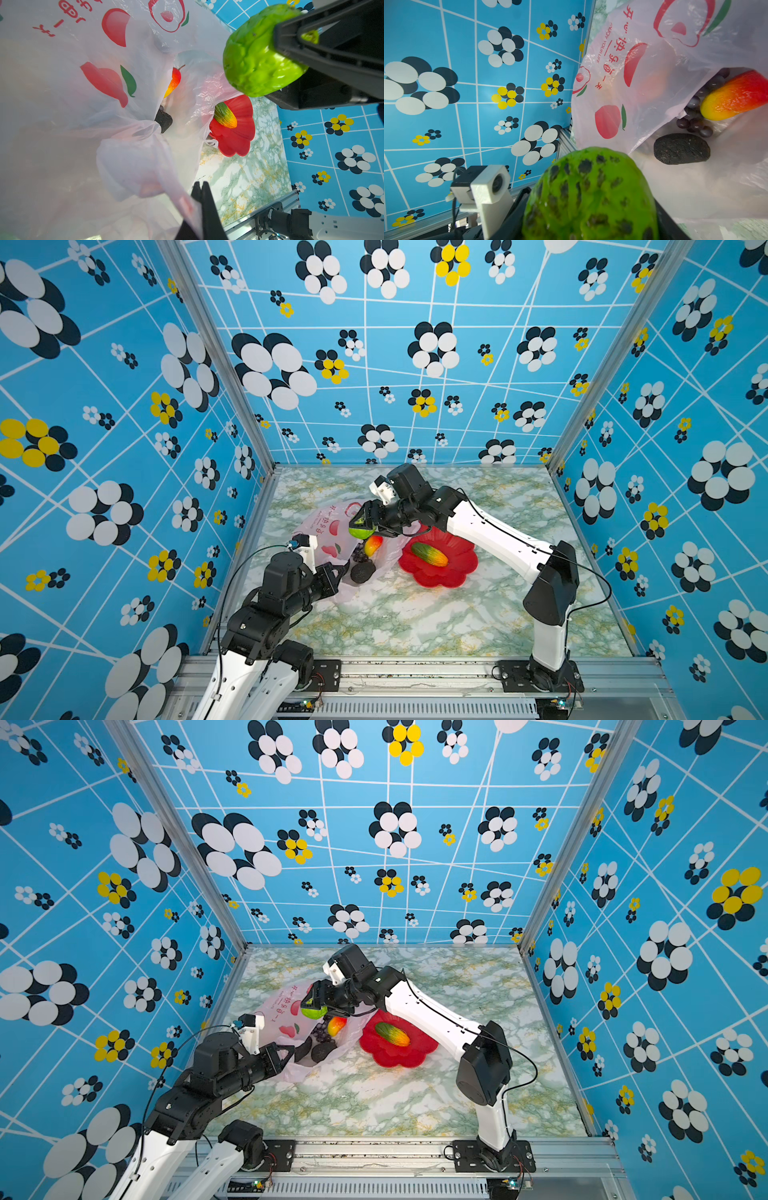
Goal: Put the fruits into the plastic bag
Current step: 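Carry the green fruit into the bag opening held by the left gripper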
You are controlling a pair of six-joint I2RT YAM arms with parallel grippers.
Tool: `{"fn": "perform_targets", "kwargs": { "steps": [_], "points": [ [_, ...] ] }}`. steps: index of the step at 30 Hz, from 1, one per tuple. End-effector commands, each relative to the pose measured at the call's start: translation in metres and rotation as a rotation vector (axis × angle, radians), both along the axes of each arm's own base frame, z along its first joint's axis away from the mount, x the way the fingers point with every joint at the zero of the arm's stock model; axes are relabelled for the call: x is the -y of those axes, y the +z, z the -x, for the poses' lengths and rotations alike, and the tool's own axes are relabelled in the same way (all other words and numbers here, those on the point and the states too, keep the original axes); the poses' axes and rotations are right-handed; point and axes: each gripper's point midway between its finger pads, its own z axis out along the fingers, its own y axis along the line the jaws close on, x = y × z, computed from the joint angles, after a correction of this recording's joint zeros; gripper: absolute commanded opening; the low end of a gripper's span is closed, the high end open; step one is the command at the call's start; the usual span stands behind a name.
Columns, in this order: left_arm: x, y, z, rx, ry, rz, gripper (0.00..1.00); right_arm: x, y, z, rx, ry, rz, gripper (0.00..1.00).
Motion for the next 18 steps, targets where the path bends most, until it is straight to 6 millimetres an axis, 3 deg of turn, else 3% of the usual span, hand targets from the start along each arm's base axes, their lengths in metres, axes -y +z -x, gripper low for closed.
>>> {"fn": "perform_targets", "kwargs": {
  "steps": [1,10,18],
  "points": [
    [-0.005,0.012,0.0,0.039,0.011,-0.013,0.0,0.0,-0.035,0.014,-0.066,0.043,0.062,0.24],
    [-0.001,0.022,-0.001,0.08,-0.002,0.016,0.0,0.003,-0.084,0.034,-0.149,0.087,0.149,0.23],
    [0.008,0.038,-0.004,0.138,-0.041,0.069,0.0,-0.014,-0.117,0.052,-0.205,0.148,0.192,0.22]
  ]
}}
